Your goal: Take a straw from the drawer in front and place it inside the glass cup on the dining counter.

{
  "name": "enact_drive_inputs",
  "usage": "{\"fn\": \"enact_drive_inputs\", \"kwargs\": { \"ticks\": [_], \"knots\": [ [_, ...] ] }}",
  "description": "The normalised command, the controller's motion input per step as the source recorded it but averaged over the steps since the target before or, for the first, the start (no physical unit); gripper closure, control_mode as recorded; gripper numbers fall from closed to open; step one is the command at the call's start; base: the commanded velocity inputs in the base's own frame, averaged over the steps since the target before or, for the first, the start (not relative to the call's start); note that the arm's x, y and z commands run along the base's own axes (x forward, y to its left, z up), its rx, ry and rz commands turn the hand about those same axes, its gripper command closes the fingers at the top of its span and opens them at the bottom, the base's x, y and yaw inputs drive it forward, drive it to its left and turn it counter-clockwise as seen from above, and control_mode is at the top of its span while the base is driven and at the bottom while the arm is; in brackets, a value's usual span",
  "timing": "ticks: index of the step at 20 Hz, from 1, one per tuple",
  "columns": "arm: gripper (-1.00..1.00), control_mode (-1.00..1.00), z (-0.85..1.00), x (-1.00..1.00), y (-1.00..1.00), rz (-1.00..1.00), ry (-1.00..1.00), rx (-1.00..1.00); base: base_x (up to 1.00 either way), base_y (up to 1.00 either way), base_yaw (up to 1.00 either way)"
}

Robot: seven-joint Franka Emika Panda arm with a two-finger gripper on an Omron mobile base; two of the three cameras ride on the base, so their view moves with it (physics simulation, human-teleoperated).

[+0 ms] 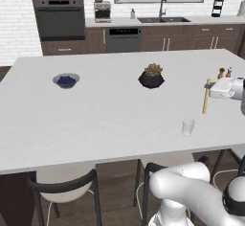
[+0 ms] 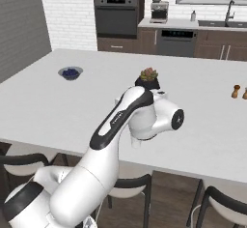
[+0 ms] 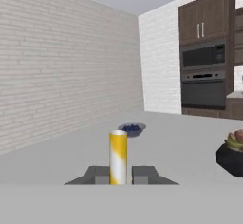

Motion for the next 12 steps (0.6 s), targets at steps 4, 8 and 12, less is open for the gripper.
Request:
{"fn": "enact_drive_inputs", "kwargs": {
  "ticks": [4, 8, 12],
  "knots": [
    [1.00, -1.00, -0.24, 0.18, 0.00, 0.05, 0.00, 0.00, 0.00, 0.00, 0.00],
    [1.00, -1.00, -0.28, 0.00, 0.00, 0.04, 0.00, 0.00, 0.00, 0.00, 0.00],
    [1.00, -1.00, -0.36, 0.00, 0.04, 0.03, 0.00, 0.00, 0.00, 0.00, 0.00]
  ]
}}
